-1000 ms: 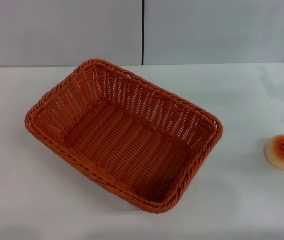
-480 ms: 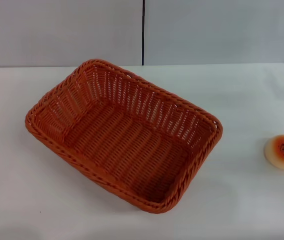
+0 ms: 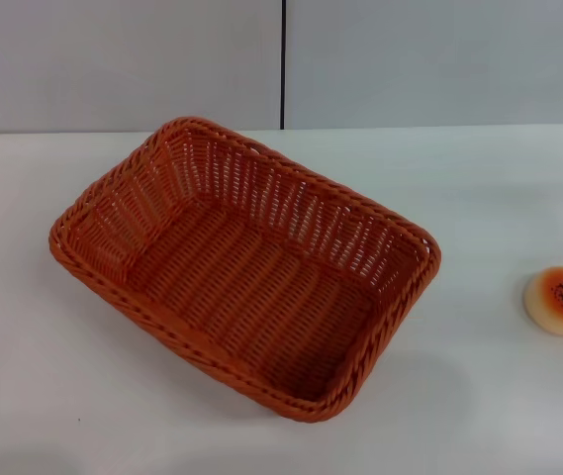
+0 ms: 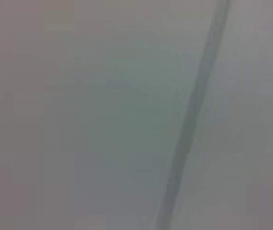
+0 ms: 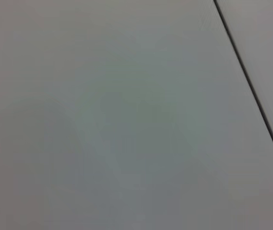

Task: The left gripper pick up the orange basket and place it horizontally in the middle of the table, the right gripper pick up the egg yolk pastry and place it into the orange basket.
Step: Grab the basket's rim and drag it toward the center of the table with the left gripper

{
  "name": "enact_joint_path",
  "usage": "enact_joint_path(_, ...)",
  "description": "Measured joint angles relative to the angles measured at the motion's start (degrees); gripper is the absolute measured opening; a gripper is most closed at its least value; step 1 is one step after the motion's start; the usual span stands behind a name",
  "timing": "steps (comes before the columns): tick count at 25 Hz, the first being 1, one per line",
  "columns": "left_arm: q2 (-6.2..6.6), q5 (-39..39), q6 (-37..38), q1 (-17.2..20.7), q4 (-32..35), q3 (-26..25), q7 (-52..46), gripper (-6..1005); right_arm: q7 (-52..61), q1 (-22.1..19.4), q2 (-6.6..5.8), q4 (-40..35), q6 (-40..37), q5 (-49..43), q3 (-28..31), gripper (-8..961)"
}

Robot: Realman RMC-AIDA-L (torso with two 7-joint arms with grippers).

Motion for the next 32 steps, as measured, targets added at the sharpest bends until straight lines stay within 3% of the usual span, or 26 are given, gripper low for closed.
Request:
enact_joint_path(3, 0.2, 1.96, -0.37, -1.85, 9.54, 6.04, -10.69, 808, -0.09, -0.27, 0.05, 0.16, -0.02, 0.0, 0.05, 655)
enact_joint_path(4, 0.24, 3.15, -0.78, -2.84, 15.69, 8.92, -17.31, 808, -0.09, -0.35, 0.08, 0.16, -0.02, 0.02, 0.05, 655)
enact_joint_path(7, 0.25, 5.48, -1.37, -4.51, 25.09, 12.34, -26.88, 807, -0.11, -0.44, 0.11, 0.36, -0.03, 0.16, 0.04, 653)
enact_joint_path(8, 0.25, 5.48, -1.37, -4.51, 25.09, 12.34, -26.88, 807, -0.11, -0.44, 0.11, 0.36, -0.03, 0.16, 0.04, 653)
enact_joint_path(11, 0.37, 12.75, -2.14, -8.01, 40.82, 16.61, -42.71, 807, -0.17, -0.44, 0.11, 0.39, 0.05, 0.23, 0.02, 651)
enact_joint_path(14, 0.49, 14.6, -2.12, -8.7, 43.53, 17.56, -45.42, 806, -0.18, -0.34, 0.11, 0.59, 0.0, 0.33, -0.07, 650)
enact_joint_path(16, 0.79, 24.16, -1.19, -12.02, 58.85, 25.19, -58.38, 806, -0.18, -0.2, 0.11, 0.97, -0.03, 0.39, -0.03, 649)
enact_joint_path(18, 0.69, 27.33, -0.92, -12.93, 63.82, 28.09, -62.27, 805, -0.18, -0.05, 0.12, 1.31, 0.01, 0.45, 0.02, 647)
enact_joint_path(19, 0.39, 32.17, -0.73, -14.26, 70.67, 32.59, -67.86, 805, -0.17, 0.12, 0.12, 1.54, 0.23, 0.47, 0.07, 647)
enact_joint_path(20, 0.39, 32.17, -0.73, -14.26, 70.67, 32.59, -67.86, 805, -0.17, 0.12, 0.12, 1.54, 0.23, 0.47, 0.07, 646)
enact_joint_path(22, 0.14, 39.18, -0.71, -16.62, 78.45, 38.77, -75.92, 805, -0.23, 0.35, 0.11, 1.69, 0.31, 0.49, 0.16, 645)
enact_joint_path(26, 0.11, 43.95, -0.7, -18.32, 82.3, 42.36, -80.92, 804, -0.24, 0.39, 0.11, 1.7, 0.33, 0.65, 0.32, 643)
enact_joint_path(27, 0.04, 51.14, -0.7, -20.7, 86.54, 47.7, -87.08, 804, -0.25, 0.4, 0.11, 1.7, 0.34, 0.79, 0.38, 643)
enact_joint_path(29, -0.01, 52.44, -0.72, -21.12, 86.96, 48.73, -88.1, 803, -0.28, 0.45, 0.11, 1.72, 0.38, 0.83, 0.4, 642)
enact_joint_path(32, -0.51, 60.67, -1.73, -23.85, 88.03, 56.52, -93.16, 803, -1.43, 1.22, 0.08, 3.1, 1.45, 0.9, 0.52, 640)
